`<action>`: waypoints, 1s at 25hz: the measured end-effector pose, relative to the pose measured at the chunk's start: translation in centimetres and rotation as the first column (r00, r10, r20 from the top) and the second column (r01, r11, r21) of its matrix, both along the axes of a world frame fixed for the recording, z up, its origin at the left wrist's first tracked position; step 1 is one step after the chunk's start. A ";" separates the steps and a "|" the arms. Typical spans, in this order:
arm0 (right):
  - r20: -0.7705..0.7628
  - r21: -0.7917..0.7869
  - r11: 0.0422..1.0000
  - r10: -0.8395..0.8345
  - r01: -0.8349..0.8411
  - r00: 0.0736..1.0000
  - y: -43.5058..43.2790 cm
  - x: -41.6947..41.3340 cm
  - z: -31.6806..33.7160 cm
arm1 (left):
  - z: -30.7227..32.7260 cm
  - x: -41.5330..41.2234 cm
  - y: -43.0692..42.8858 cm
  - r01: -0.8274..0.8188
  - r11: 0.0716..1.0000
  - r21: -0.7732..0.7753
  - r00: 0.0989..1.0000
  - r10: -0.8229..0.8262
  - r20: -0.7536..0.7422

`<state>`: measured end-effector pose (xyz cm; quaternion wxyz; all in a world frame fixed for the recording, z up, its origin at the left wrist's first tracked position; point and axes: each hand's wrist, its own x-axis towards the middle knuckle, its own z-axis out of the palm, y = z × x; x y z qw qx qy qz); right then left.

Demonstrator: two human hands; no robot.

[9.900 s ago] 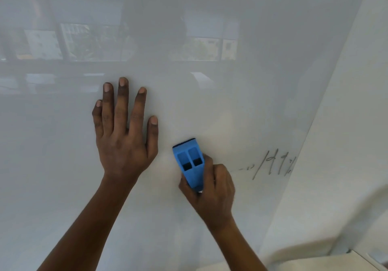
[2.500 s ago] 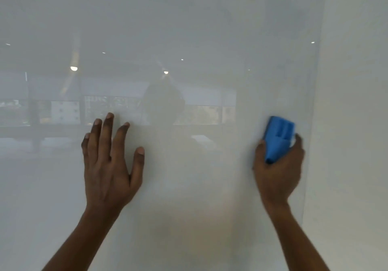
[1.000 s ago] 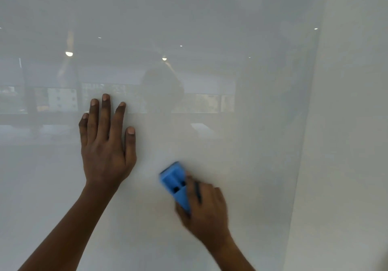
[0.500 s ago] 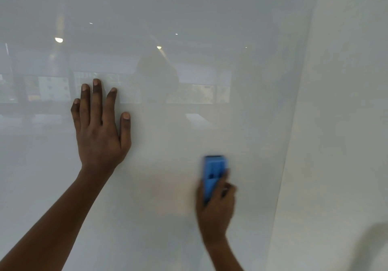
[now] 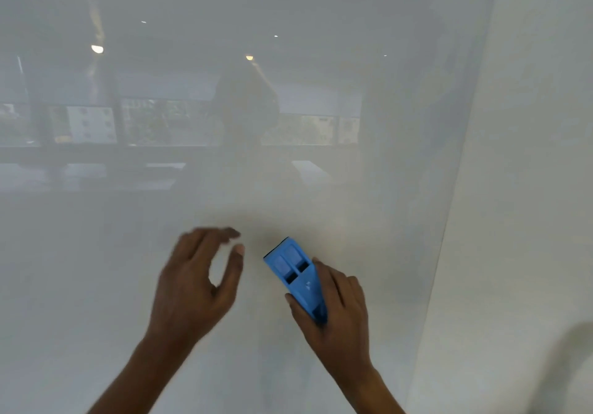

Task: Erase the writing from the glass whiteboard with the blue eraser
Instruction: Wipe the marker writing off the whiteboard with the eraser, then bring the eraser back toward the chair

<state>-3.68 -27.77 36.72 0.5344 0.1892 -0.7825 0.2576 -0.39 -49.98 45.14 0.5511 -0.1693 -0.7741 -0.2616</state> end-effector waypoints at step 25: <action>0.201 -0.102 0.957 -0.248 0.272 0.948 20.8 8.5 -2.7 | -3.2 0.5 22.0 0.181 0.222 0.958 0.314 -0.936 0.157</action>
